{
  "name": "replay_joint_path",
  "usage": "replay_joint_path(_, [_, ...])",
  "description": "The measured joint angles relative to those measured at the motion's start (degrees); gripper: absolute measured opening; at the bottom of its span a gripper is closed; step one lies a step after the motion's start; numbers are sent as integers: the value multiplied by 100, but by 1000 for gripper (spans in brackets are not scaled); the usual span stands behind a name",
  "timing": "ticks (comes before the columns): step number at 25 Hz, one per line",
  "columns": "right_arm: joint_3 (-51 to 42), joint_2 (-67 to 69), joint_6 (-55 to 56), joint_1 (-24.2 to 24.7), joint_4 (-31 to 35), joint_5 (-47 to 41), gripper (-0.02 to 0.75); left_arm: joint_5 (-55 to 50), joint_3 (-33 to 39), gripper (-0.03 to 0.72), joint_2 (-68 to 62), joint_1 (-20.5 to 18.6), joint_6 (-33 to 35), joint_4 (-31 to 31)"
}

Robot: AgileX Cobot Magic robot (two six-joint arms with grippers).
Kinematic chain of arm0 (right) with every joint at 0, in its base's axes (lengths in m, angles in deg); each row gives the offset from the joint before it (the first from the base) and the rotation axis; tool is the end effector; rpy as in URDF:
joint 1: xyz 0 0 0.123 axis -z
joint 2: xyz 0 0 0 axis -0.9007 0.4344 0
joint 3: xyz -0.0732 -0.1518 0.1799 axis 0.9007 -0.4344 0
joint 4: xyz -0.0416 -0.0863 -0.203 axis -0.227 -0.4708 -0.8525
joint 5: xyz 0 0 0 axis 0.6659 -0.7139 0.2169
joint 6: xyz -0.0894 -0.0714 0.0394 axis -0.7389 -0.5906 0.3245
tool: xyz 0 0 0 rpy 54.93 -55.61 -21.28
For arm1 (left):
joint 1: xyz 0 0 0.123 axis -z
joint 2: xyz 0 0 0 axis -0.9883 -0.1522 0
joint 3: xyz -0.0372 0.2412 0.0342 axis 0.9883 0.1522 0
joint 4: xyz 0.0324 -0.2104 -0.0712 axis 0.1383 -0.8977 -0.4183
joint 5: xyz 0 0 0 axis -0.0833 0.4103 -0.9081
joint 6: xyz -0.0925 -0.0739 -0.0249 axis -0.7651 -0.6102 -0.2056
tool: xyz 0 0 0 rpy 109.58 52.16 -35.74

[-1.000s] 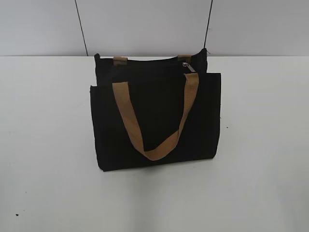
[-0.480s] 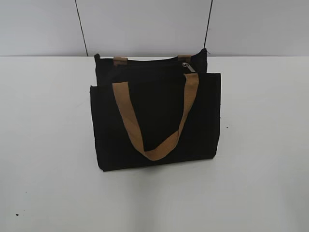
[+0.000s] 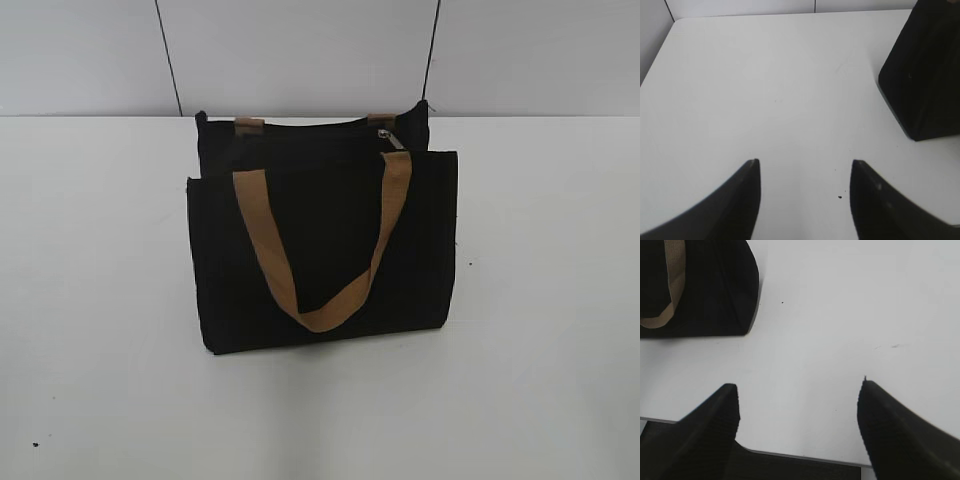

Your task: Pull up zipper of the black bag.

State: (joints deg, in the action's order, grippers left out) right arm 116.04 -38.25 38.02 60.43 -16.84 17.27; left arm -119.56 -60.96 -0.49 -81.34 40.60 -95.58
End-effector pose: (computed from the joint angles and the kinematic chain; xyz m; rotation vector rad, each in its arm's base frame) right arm 0.0336 0.0167 0.2411 -0.1600 2.0880 0.1548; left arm 0.0317 -0.0124 0.2575 0.1595 2.0075 -0.0422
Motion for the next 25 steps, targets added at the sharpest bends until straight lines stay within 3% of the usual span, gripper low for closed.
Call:
replay_joint_path(13, [0, 0, 0, 0, 16, 0, 562, 0, 0, 400, 0, 0, 0, 0])
replay_joint_path(25, [0, 0, 0, 403, 141, 0, 562, 0, 0, 335, 0, 0, 0, 0])
